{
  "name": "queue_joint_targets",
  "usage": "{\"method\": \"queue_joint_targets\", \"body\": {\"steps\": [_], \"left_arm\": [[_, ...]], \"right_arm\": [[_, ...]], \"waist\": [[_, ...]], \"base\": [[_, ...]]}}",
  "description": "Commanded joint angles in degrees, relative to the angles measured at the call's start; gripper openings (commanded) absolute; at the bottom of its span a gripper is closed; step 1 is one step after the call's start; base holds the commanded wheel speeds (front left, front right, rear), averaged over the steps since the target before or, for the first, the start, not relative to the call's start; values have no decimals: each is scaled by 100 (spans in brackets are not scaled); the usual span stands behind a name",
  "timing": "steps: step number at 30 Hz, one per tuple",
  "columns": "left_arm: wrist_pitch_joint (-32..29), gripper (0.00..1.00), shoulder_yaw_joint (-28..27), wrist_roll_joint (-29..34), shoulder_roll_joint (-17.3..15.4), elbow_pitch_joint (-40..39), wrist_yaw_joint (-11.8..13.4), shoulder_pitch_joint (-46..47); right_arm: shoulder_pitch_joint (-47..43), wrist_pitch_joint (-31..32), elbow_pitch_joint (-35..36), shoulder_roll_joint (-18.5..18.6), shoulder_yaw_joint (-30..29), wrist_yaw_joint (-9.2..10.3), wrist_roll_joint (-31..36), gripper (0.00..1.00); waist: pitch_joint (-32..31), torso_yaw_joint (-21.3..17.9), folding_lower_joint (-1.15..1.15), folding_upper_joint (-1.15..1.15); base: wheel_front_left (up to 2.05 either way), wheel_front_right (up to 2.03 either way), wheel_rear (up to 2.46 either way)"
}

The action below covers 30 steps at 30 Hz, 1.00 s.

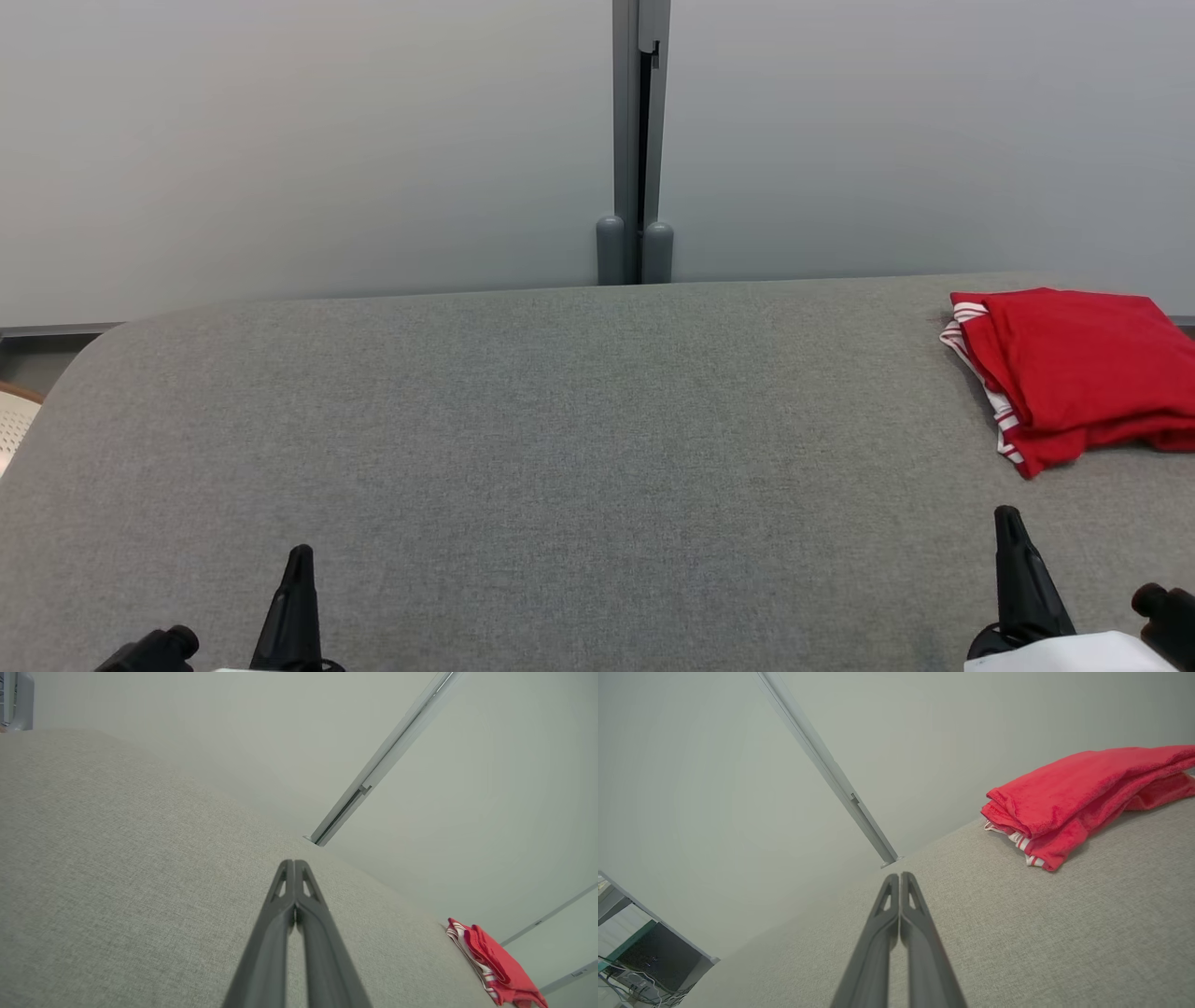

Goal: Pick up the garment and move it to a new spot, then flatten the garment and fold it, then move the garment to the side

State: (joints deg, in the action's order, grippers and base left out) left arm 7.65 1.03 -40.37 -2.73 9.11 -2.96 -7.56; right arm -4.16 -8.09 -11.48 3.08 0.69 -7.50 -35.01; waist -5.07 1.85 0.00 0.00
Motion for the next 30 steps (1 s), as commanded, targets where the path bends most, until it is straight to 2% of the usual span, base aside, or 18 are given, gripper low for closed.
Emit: {"method": "queue_joint_targets", "body": {"steps": [1,30], "left_arm": [[-39,0,-52,-221,-32,-46,-38,207],[-566,0,-318,-2188,-45,160,-211,700]], "right_arm": [[183,50,67,55,-31,0,-244,0],[527,560,-55,79,-250,0,-2449,0]], "waist": [[8,-3,0,0],[162,-57,0,0]], "base": [[0,0,0],[0,0,0]]}}
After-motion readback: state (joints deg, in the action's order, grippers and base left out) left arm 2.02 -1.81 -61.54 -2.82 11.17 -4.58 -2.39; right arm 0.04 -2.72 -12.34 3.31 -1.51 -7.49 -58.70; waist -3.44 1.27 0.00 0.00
